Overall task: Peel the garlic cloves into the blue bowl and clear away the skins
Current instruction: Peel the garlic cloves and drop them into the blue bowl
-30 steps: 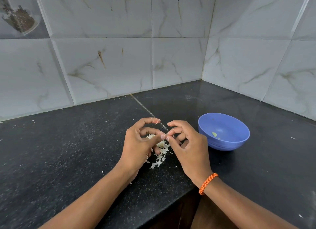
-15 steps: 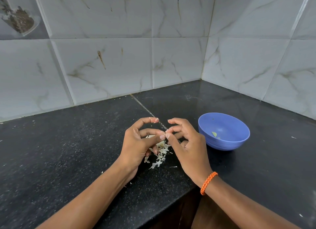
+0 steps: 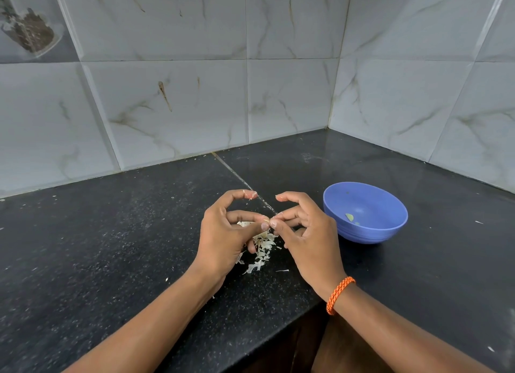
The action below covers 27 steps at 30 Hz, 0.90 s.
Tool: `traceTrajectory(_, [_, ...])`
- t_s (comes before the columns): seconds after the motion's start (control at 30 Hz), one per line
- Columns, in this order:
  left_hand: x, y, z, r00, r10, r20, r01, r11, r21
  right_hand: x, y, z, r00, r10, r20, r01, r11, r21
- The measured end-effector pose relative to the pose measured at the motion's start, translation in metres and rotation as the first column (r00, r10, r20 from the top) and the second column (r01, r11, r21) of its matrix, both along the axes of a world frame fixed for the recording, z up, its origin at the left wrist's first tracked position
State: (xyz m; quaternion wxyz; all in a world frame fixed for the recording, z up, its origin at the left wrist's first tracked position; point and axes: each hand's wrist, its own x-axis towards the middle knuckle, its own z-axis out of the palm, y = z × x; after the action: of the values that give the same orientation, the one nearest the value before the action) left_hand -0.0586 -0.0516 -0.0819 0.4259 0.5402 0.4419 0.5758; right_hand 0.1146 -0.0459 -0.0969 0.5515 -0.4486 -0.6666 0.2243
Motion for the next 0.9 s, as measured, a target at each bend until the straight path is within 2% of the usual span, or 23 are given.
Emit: traceTrajectory(0.9, [0.0002,-0.0017,0.0024,0.999,-0.011,0.047,0.013,0.999,-0.037,-0.0025,-0.0025,0.0028,1.0,-0.025,0.014,0.024,0.997,0.068])
